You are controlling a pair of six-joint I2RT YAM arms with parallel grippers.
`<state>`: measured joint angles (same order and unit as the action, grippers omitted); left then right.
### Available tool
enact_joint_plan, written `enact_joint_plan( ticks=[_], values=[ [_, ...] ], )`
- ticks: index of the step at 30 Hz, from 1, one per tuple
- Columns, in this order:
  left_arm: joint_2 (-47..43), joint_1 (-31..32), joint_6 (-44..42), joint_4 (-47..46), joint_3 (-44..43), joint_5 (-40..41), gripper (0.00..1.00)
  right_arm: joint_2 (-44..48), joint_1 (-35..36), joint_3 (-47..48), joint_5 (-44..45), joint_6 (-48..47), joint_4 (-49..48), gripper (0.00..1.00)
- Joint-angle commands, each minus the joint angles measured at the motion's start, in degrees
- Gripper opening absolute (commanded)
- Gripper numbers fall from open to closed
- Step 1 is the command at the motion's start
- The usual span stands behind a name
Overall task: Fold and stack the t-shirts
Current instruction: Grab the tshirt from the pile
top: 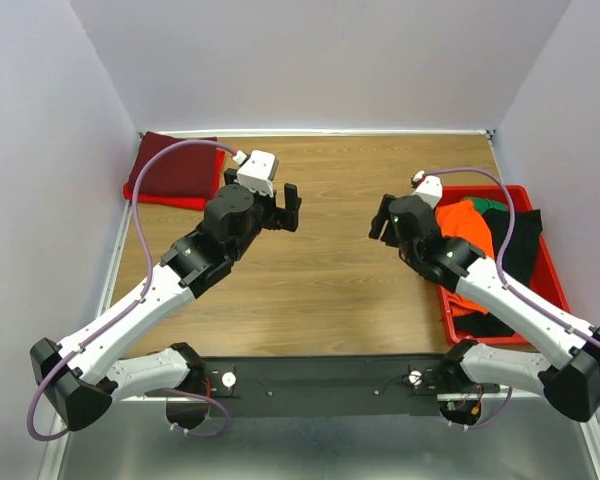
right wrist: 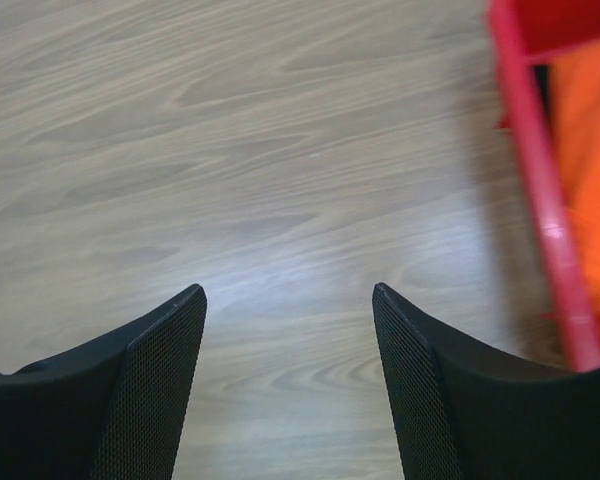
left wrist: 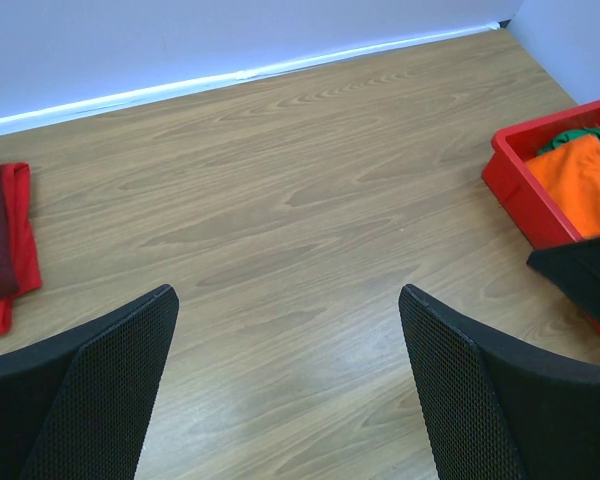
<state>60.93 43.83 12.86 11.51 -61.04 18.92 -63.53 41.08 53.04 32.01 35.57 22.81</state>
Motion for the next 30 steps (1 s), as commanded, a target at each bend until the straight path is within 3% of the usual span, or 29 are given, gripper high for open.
enact_joint_plan(
  ticks=[1,2,4,5,10,18,24,28,30],
  values=[
    [-0.6,-0.2,0.3,0.3,-0.9,-2.0,0.98,-2.9,-12.2,2.2,-4.2,-0.1,4.8,0.74],
    [-0.9,-0.2,0.2,0.4,-1.0,-2.2,0.98,-3.1,-19.5,2.2,-6.2,-0.7,4.9,0.74],
    [-1.0,-0.2,0.5,0.6,-1.1,-2.6,0.98,-3.3,-25.7,2.2,-7.5,-2.2,4.9,0.74],
    [-1.2,-0.2,0.5,0.6,-1.2,-2.7,0.98,-3.4,-32.0,2.2,-7.4,-2.6,5.0,0.74],
    [-1.6,-0.4,0.5,1.1,-1.4,-3.2,0.98,-6.5,-48.4,1.3,-16.6,-1.1,5.0,0.73],
    [-2.0,-1.3,0.3,1.5,-1.5,-4.9,0.98,-10.4,-49.3,-0.2,-12.7,3.5,4.8,0.73],
    [-2.3,-3.1,0.6,1.1,-1.1,-6.3,0.98,-17.3,-49.3,-2.5,-20.8,4.2,0.0,0.70],
    [-2.2,-3.2,0.6,1.1,-1.0,-6.4,0.98,-19.5,-49.4,-4.1,-20.9,4.5,-2.0,0.68],
    [-2.2,-3.5,0.6,1.2,-1.0,-6.5,0.98,-19.7,-49.3,-4.9,-21.5,4.4,-2.5,0.60]
  ],
)
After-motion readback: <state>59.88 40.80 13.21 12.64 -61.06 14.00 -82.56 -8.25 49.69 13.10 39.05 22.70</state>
